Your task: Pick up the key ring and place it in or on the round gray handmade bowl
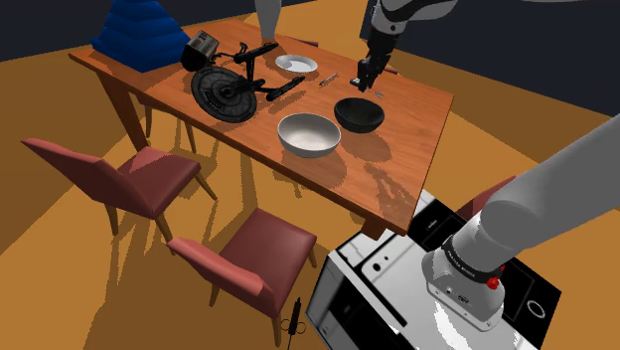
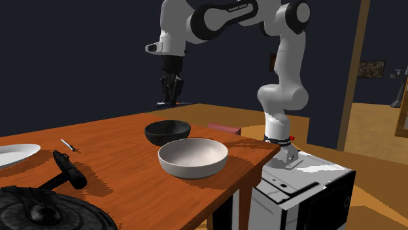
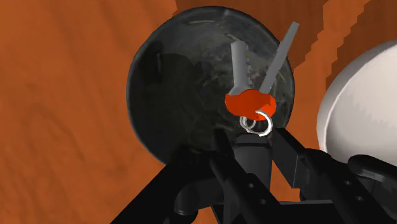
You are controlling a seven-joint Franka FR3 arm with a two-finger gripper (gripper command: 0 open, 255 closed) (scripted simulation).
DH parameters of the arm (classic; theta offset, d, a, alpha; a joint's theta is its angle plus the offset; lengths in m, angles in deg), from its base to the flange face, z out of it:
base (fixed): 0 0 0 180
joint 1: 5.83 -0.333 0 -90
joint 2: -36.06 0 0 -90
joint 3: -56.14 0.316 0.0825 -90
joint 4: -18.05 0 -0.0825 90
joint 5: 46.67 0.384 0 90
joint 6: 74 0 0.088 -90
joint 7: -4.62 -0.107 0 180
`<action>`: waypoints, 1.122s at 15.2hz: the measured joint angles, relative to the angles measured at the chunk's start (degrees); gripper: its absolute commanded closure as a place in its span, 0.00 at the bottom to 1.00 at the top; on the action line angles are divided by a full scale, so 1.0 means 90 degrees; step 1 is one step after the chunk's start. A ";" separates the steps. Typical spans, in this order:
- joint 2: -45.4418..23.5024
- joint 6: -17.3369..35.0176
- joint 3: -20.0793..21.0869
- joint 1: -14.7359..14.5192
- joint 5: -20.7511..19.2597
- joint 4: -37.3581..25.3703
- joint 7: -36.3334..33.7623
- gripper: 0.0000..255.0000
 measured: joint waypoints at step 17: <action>-0.0726 0.1226 -0.0074 0.0049 0.0002 0.0501 0.0109 1.00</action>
